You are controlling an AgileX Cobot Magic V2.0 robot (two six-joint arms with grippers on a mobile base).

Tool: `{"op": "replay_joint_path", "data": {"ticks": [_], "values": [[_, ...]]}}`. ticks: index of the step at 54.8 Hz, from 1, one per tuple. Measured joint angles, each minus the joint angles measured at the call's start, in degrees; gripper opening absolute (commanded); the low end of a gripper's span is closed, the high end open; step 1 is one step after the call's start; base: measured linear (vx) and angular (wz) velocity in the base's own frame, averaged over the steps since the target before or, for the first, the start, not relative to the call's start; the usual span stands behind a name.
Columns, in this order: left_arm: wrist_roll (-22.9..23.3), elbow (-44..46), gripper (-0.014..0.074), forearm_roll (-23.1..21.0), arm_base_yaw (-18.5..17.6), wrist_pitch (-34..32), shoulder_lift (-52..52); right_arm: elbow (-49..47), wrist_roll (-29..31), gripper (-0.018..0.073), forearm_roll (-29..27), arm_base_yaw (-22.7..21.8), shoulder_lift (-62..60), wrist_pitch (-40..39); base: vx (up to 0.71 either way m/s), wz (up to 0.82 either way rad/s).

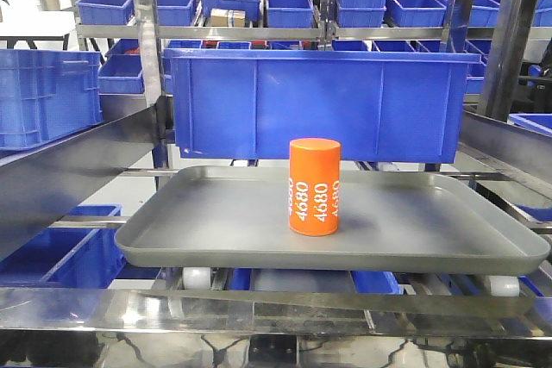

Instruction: Grab orange capacitor from left shelf to right conveyor

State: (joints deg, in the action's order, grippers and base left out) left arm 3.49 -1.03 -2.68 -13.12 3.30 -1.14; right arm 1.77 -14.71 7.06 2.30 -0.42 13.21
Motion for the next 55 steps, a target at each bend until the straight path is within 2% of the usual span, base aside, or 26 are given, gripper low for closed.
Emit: {"op": "replay_joint_path", "data": {"ticks": [27,39,46,55], "values": [[0.0,0.0,-0.0006,0.0,0.0,0.0,0.0,0.0,-0.5,-0.0008,0.2,0.0,0.0,-1.0,0.0,0.0],[0.0,0.0,-0.0006,0.0,0.0,0.0,0.0,-0.9,-0.6,-0.0008,-1.6,0.0,0.0,-16.2,0.0,0.0],[0.0,0.0,-0.0006,0.0,0.0,0.0,0.0,-10.6,-0.6,-0.0008,-1.3,0.0,0.0,-15.4,0.0,0.0],[0.0,0.0,-0.0006,0.0,0.0,0.0,0.0,-33.6,1.9,-0.0008,2.5,0.0,5.9,-7.5,0.0,0.0]]}}
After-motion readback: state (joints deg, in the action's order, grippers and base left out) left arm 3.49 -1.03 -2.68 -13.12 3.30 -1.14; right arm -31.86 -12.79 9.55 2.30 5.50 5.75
